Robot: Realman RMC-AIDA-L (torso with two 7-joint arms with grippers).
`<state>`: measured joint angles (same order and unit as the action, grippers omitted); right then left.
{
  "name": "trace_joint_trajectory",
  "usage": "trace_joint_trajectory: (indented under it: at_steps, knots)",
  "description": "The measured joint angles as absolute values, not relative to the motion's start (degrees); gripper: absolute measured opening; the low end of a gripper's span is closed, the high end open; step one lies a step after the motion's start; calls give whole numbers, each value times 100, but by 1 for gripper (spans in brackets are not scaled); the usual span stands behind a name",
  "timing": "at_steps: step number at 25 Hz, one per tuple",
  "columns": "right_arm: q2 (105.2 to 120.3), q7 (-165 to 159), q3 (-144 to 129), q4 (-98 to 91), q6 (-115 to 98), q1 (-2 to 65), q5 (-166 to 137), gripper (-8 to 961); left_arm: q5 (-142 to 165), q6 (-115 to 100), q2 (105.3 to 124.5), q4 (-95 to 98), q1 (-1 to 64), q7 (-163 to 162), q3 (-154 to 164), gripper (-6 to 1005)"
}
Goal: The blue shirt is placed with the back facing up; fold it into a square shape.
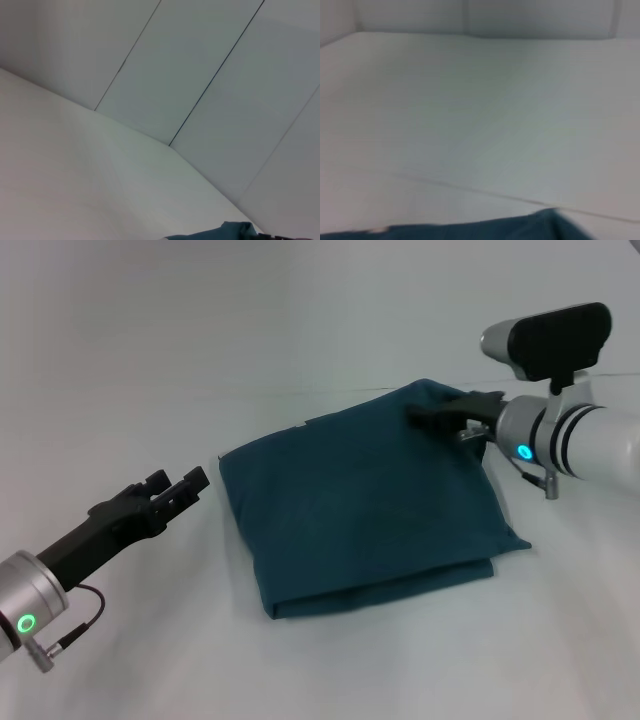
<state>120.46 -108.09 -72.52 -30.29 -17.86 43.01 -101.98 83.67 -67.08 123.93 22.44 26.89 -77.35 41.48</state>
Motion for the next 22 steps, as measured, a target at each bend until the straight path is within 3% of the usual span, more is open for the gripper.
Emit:
trace_joint_trajectory:
  at_steps: [11, 22]
  knots:
    - [12030, -10847, -7231, -3392, -1461, 4097, -10057, 646, 8367, -6706, 12393, 2250, 2687, -7767, 4148, 752]
    - [11983, -10588, -7192, -3747, -2935, 3832, -9775, 644, 8367, -6684, 12393, 2245, 2685, -7750, 4148, 751]
